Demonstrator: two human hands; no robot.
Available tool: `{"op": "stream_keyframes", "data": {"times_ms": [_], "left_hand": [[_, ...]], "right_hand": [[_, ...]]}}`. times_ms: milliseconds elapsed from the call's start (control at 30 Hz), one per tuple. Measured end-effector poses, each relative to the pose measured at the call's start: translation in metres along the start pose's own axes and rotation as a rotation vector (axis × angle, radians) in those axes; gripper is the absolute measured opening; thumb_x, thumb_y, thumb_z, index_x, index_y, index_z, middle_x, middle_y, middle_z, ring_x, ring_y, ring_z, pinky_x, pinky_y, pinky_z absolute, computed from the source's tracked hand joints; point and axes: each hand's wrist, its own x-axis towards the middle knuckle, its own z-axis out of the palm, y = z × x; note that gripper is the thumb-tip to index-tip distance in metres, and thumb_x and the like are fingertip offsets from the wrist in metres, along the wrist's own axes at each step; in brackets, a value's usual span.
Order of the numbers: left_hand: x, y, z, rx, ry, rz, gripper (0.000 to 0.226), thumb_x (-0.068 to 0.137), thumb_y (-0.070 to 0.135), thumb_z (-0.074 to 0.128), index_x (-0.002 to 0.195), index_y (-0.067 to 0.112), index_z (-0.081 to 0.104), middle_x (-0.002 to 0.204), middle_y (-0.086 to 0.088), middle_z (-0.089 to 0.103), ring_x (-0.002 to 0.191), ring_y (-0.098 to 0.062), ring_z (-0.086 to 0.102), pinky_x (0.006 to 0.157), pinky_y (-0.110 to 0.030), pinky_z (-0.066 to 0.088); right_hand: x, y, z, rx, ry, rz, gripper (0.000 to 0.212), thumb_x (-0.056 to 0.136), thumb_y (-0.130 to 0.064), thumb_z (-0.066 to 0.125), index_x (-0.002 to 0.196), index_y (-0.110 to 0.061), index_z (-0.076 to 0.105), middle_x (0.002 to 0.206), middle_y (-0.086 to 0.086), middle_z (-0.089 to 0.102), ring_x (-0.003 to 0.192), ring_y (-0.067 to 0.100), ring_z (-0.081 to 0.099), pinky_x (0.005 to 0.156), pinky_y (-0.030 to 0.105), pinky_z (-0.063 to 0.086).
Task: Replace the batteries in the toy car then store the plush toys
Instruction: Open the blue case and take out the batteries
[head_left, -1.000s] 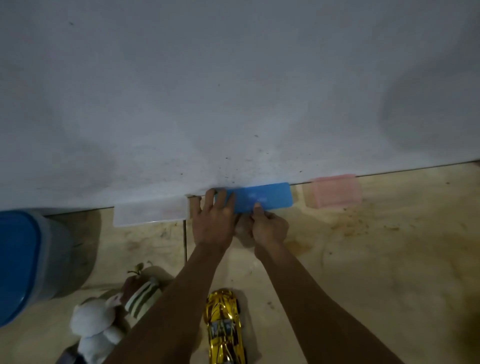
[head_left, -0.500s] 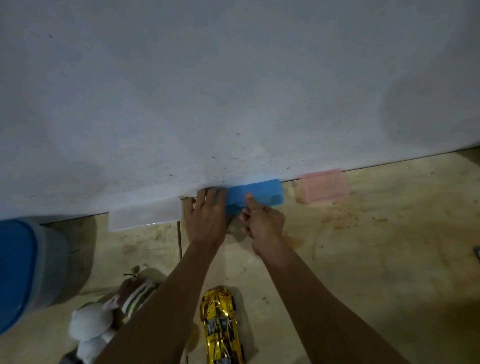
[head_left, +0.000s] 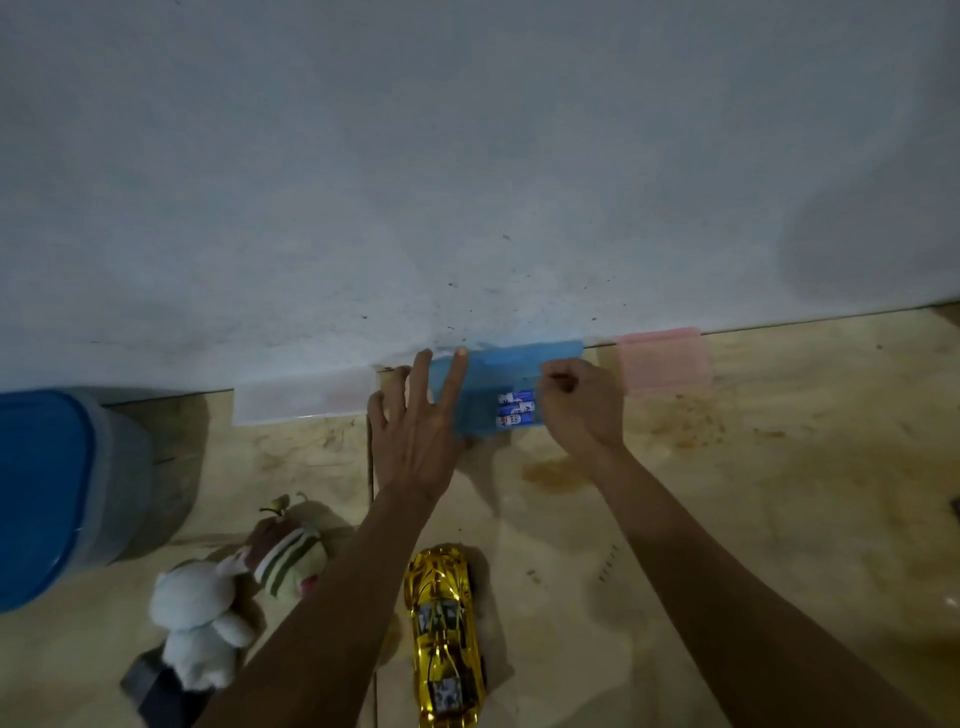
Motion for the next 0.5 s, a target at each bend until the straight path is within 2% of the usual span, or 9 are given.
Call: {"op": "stream_keyframes", "data": {"times_ms": [67, 133, 200, 300, 367, 433, 500], "left_hand": [[0.002, -0.001, -0.002, 0.006, -0.016, 0.011, 0.115, 0.068, 0.057, 0.083, 0.159, 0.033, 0.016, 0.155, -0.014, 0.033, 0.133, -0.039, 0.039, 0.1, -0.053, 0.041], [0.004, -0.001, -0.002, 0.009, -0.022, 0.011, 0.114, 0.069, 0.059, 0.082, 0.159, 0.033, 0.016, 0.154, -0.014, 0.033, 0.132, -0.038, 0.04, 0.099, -0.052, 0.04], [0.006, -0.001, -0.003, 0.02, -0.027, 0.009, 0.116, 0.068, 0.059, 0.082, 0.159, 0.033, 0.015, 0.154, -0.014, 0.032, 0.132, -0.038, 0.039, 0.099, -0.052, 0.039], [0.008, -0.003, -0.003, 0.023, -0.041, 0.009, 0.117, 0.069, 0.059, 0.082, 0.159, 0.034, 0.011, 0.154, -0.013, 0.031, 0.132, -0.037, 0.037, 0.099, -0.051, 0.038], [0.01, -0.005, -0.001, 0.044, -0.036, 0.011, 0.12, 0.068, 0.057, 0.084, 0.159, 0.034, 0.01, 0.153, -0.012, 0.031, 0.13, -0.036, 0.038, 0.097, -0.051, 0.039], [0.011, -0.007, 0.0, 0.054, -0.034, 0.014, 0.122, 0.067, 0.057, 0.085, 0.159, 0.034, 0.009, 0.152, -0.011, 0.031, 0.129, -0.036, 0.039, 0.097, -0.051, 0.039], [0.011, -0.007, 0.001, 0.042, -0.043, 0.016, 0.122, 0.066, 0.062, 0.082, 0.159, 0.034, 0.009, 0.154, -0.011, 0.031, 0.13, -0.036, 0.039, 0.098, -0.052, 0.038]], "right_hand": [[0.0, 0.02, -0.001, -0.288, -0.003, -0.366, 0.017, 0.087, 0.002, 0.059, 0.098, -0.004, 0.071, 0.096, 0.011, 0.073, 0.088, 0.027, 0.067, 0.079, 0.036, 0.056], [-0.002, 0.03, 0.006, -0.495, -0.052, -0.556, 0.024, 0.085, 0.001, 0.061, 0.107, -0.004, 0.069, 0.103, 0.016, 0.072, 0.093, 0.034, 0.066, 0.077, 0.042, 0.058], [-0.003, 0.041, 0.016, -0.629, -0.095, -0.692, 0.031, 0.081, 0.002, 0.068, 0.111, -0.002, 0.068, 0.106, 0.017, 0.071, 0.101, 0.035, 0.065, 0.082, 0.043, 0.057], [-0.002, 0.053, 0.03, -0.764, -0.12, -0.79, 0.03, 0.084, -0.008, 0.07, 0.113, -0.003, 0.066, 0.109, 0.014, 0.07, 0.106, 0.032, 0.063, 0.089, 0.043, 0.056], [0.001, 0.059, 0.036, -0.811, -0.112, -0.812, 0.025, 0.094, -0.017, 0.058, 0.116, -0.005, 0.064, 0.113, 0.013, 0.067, 0.109, 0.03, 0.06, 0.092, 0.045, 0.053], [0.003, 0.064, 0.04, -0.844, -0.118, -0.819, 0.031, 0.101, -0.026, 0.043, 0.116, -0.007, 0.062, 0.115, 0.011, 0.064, 0.112, 0.028, 0.056, 0.094, 0.044, 0.051], [0.005, 0.069, 0.043, -0.884, -0.106, -0.851, 0.036, 0.103, -0.031, 0.037, 0.112, -0.007, 0.062, 0.111, 0.011, 0.063, 0.111, 0.029, 0.056, 0.092, 0.043, 0.05]]}}
